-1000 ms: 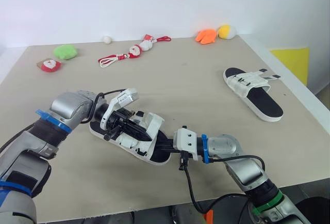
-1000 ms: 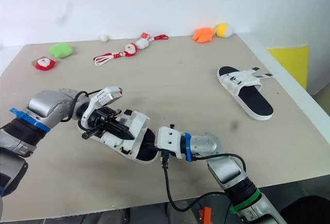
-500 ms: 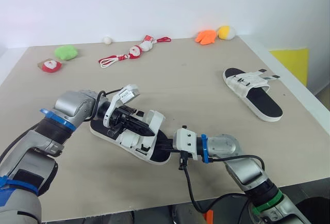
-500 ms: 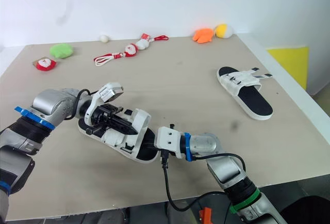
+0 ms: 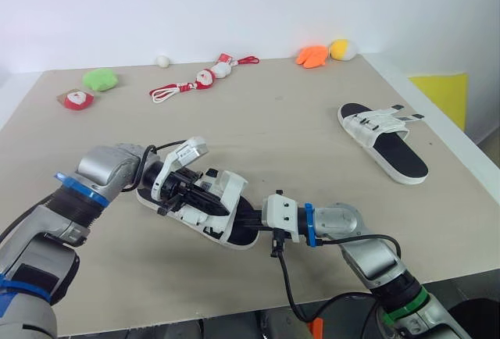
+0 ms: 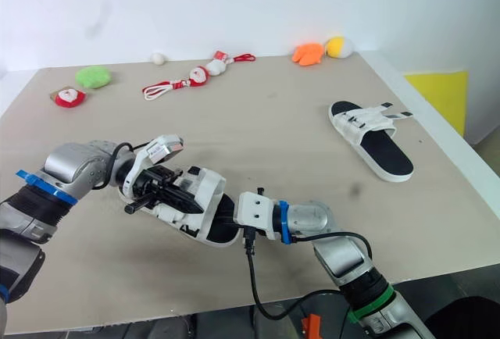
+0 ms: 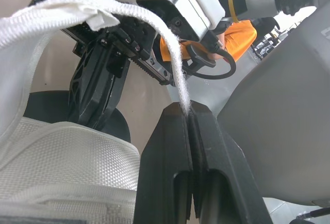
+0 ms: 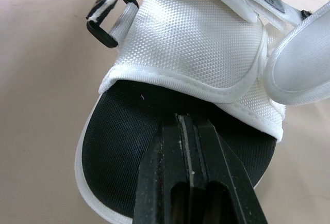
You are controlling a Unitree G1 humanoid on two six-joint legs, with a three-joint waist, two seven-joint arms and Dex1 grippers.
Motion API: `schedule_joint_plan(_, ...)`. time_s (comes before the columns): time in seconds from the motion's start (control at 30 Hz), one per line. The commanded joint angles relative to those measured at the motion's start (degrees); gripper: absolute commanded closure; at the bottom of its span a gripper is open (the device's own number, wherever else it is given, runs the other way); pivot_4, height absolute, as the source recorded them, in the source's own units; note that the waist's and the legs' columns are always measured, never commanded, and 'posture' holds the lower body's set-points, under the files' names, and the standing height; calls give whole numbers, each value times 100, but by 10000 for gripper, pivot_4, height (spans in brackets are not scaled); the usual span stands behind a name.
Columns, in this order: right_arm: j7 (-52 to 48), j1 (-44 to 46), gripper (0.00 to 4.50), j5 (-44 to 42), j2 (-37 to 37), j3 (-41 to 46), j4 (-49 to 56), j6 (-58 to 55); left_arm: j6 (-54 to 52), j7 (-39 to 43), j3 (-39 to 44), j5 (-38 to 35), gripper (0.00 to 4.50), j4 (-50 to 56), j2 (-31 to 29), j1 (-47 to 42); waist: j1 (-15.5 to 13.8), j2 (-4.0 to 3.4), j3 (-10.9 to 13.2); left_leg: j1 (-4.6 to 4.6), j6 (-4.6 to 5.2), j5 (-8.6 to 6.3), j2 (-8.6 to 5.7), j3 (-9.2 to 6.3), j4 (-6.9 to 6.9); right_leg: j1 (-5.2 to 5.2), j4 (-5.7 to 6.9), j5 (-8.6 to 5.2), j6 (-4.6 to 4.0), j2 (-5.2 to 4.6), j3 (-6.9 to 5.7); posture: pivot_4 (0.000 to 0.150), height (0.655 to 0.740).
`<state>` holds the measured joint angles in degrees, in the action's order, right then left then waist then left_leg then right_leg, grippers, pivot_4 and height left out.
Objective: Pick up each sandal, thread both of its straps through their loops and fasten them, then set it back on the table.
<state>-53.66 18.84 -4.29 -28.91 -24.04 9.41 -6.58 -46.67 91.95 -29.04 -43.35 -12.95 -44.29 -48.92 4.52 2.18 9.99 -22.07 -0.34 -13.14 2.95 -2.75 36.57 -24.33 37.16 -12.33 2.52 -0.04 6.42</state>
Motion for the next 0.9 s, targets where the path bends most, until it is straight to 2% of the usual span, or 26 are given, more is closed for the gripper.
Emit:
schedule_joint_plan(0.03,-25,-170,45000,359,-156,-177,-511,-225,-43,55,152,-29,44265,-44,-23,-66,0,-1,0,0,0,0,0,0,0,0,0,0,0,0,0,1500,7400)
schedule_joint_plan(0.9,4,-205,45000,369,-139,-193,-485,-250,158,55,251,168,44265,-375,196,-169,0,-1,-1,0,0,0,0,-3,0,1,0,0,0,2,0,1500,7400)
